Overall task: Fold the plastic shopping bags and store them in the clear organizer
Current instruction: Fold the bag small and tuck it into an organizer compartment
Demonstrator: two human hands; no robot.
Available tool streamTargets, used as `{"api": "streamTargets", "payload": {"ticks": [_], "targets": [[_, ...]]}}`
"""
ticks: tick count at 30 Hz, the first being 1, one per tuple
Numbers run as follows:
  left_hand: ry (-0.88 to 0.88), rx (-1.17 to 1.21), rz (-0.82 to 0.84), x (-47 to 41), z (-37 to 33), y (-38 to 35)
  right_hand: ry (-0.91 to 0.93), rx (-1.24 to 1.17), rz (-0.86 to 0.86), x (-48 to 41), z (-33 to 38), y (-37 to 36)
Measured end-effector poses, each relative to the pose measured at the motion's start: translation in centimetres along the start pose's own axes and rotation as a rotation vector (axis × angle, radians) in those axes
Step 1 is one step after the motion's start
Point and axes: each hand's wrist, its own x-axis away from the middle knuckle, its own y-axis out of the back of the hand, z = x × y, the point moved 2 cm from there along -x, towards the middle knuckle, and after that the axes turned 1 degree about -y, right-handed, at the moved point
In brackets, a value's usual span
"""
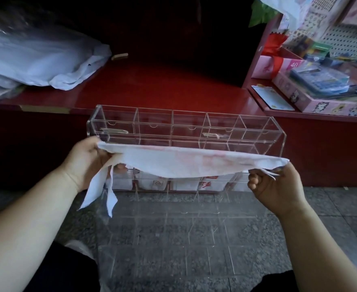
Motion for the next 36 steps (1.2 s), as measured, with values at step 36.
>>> {"api": "streamTargets", "payload": {"ticks": [36], "targets": [[-0.222,-0.694,0.491,2.5,6.5,-10.6,0.309,0.912,-0.014,1.6,-2.8,-4.6]]}}
